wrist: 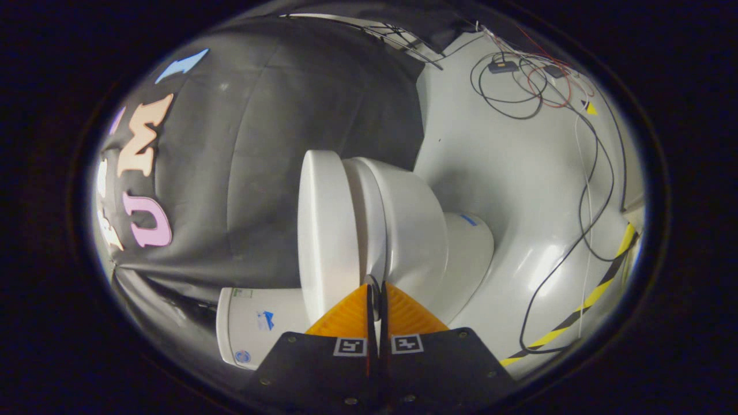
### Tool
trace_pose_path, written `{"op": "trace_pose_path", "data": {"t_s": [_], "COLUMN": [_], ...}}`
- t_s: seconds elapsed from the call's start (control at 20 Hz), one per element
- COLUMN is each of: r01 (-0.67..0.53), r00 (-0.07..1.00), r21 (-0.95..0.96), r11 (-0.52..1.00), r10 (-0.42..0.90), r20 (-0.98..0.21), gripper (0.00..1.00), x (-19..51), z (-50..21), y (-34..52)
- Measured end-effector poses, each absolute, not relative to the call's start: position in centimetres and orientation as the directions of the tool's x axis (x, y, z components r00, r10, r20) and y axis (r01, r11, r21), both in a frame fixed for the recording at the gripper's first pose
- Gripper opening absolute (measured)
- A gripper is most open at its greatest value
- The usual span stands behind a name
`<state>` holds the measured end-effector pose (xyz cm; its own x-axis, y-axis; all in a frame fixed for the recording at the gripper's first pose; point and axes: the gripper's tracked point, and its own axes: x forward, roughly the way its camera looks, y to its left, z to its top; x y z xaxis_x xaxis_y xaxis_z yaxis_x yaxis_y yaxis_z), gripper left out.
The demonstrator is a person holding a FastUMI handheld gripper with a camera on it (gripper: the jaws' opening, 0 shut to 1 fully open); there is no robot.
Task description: Open the toilet lid.
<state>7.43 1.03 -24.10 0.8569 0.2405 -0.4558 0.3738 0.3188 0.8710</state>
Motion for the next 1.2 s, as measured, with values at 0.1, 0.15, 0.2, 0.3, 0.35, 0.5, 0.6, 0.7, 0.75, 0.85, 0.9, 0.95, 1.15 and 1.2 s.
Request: {"op": "trace_pose_path", "data": {"t_s": [0.1,0.15,0.2,0.3,0.35,0.5,0.6,0.7,0.75,0.85,0.9,0.95,1.15,1.2], "r01": [0.363,0.355,0.349,0.335,0.33,0.32,0.36,0.375,0.378,0.367,0.353,0.341,0.284,0.264], "r00": [0.854,0.854,0.853,0.856,0.858,0.854,0.836,0.84,0.832,0.827,0.825,0.83,0.854,0.862], "r21": [0.849,0.839,0.834,0.836,0.835,0.797,0.757,0.755,0.763,0.755,0.738,0.723,0.69,0.683], "r11": [0.383,0.411,0.428,0.434,0.44,0.512,0.545,0.537,0.525,0.544,0.575,0.6,0.666,0.681], "r10": [0.227,0.223,0.224,0.229,0.228,0.209,0.171,0.147,0.169,0.181,0.181,0.169,0.15,0.152], "r20": [-0.468,-0.471,-0.472,-0.463,-0.459,-0.477,-0.521,-0.522,-0.529,-0.532,-0.536,-0.532,-0.498,-0.484], "gripper": [0.01,0.01,0.01,0.01,0.01,0.01,0.01,0.01,0.02,0.01,0.01,0.01,0.01,0.01], "x": [7.3,7.4,7.3,7.3,7.4,7.4,7.3,7.7,7.6,7.5,7.5,7.6,10.0,7.0], "z": [-24.1,-24.0,-23.9,-23.5,-23.2,-23.2,-23.9,-24.1,-24.0,-23.9,-23.7,-23.2,-21.7,-18.8], "y": [1.2,1.2,1.1,1.3,1.2,1.2,0.9,0.5,0.7,1.2,1.2,1.2,2.6,1.3]}}
